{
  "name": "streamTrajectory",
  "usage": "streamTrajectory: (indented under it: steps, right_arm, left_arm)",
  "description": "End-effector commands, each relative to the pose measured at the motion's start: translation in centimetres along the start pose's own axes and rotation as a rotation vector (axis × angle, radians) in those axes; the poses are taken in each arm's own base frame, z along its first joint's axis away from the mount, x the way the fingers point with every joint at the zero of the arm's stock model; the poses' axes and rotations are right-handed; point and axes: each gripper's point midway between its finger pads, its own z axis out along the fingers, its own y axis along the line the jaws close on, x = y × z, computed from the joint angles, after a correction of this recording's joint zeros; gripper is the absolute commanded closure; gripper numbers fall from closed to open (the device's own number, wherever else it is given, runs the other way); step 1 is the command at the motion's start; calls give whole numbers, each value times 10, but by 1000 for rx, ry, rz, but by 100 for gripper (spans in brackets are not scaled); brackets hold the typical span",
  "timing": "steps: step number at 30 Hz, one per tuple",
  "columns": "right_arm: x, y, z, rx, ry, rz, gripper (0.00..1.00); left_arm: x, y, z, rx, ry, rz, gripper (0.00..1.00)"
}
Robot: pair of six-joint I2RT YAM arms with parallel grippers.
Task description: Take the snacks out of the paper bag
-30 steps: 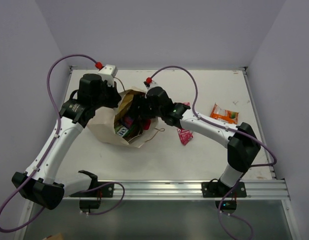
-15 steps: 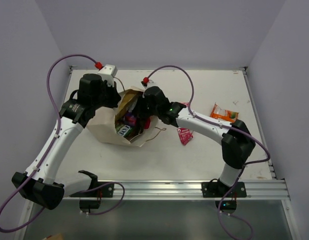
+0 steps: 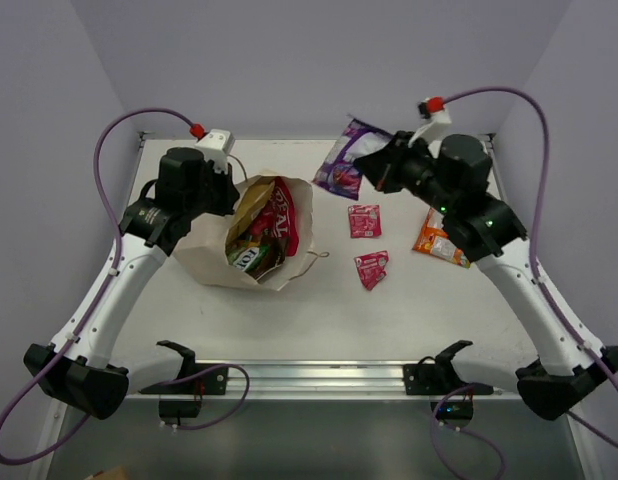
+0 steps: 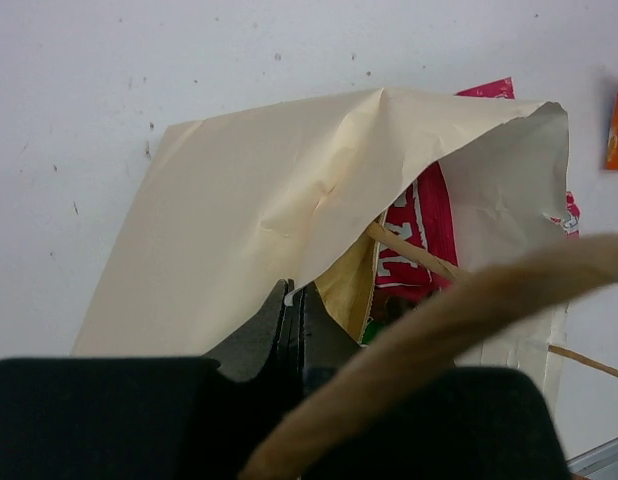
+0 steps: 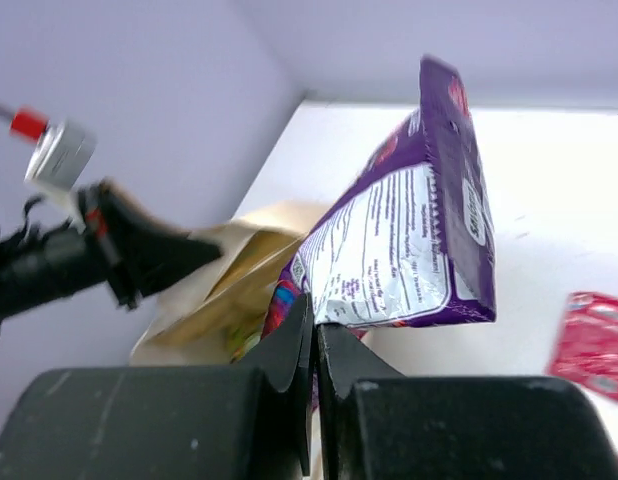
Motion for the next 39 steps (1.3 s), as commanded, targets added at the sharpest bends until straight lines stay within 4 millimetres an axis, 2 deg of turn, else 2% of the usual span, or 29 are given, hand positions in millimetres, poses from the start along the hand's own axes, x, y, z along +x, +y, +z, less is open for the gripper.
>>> streamTrajectory:
  steps: [1,2,3,5,6,7,9,10,12,13,15,16,18,19,20,21,22,23,25,26,27,28,29,30,32,33,35,36,39]
  right_arm:
    - [-39,-43,-24,79,-104,-35,100]
    - [-43,-55,-25,106,-112,-40,100]
    - [-50,-81,-25,170,-127,-32,100]
    - [-53,-107,-21,217,-122,-27,100]
    - [-56,-118,-17,226,-126,-24,100]
    - [-55,-146,-8,270,-111,3,100]
    - [-61,-166,4,251,-116,27,100]
    - [-52,-186,19,264,-79,58,100]
    - [-55,-200,33,237,-74,61,100]
    - [-45,-218,47,250,-45,76,100]
    - [-44,-235,58,250,-49,61,100]
    - [-32,-255,68,268,-21,82,100]
    - [-27,-282,72,306,-16,106,98]
    - [-23,-295,74,327,-6,124,89]
    - [-8,-314,76,368,34,161,78]
    - [-2,-321,76,393,54,174,67]
    - [1,-329,72,441,63,164,48]
    - [4,-329,64,474,80,161,40]
    - [-4,-316,44,504,71,137,27]
    - [5,-319,43,528,92,142,25]
    - [-6,-294,34,508,61,106,23]
    - [-7,-280,31,496,54,93,20]
    - [3,-268,25,488,78,104,20]
    - [-2,-230,22,423,59,74,20]
    - [10,-196,20,375,78,51,20]
    - [17,-154,22,300,85,13,20]
    - [32,-118,23,239,102,14,21]
    - [46,-87,27,184,123,1,22]
    - [72,-36,29,83,158,30,23]
  left_arm:
    - [13,9,1,-35,42,54,100]
    - [13,9,1,-35,42,58,100]
    - [13,10,1,-35,44,72,100]
    - [12,10,-1,-34,40,83,100]
    - [12,10,-1,-31,39,94,100]
    - [10,8,-3,-21,32,100,100]
    - [9,7,-4,-9,29,118,100]
    - [8,5,-6,2,21,124,100]
    - [7,4,-6,13,17,144,100]
    - [6,3,-7,20,13,151,100]
    - [8,0,-8,41,15,170,100]
    - [8,-3,-8,61,16,176,100]
    - [10,-5,-8,75,19,185,100]
    - [11,-6,-7,81,20,187,100]
    - [11,-7,-7,88,19,188,100]
    - [11,-7,-7,91,21,190,100]
    - [12,-9,-7,100,23,190,100]
    - [14,-9,-5,104,29,189,100]
    - [17,-11,-3,116,34,188,100]
    - [18,-11,-2,119,38,188,100]
    - [20,-11,-1,122,42,188,100]
    - [21,-13,0,131,46,185,100]
    - [25,-13,1,133,55,184,100]
    - [24,-13,1,135,53,180,100]
    - [29,-14,2,143,63,176,100]
    - [29,-15,2,148,63,175,100]
    - [30,-16,2,152,62,167,100]
    - [32,-18,2,159,66,166,100]
    - [33,-21,2,169,66,160,100]
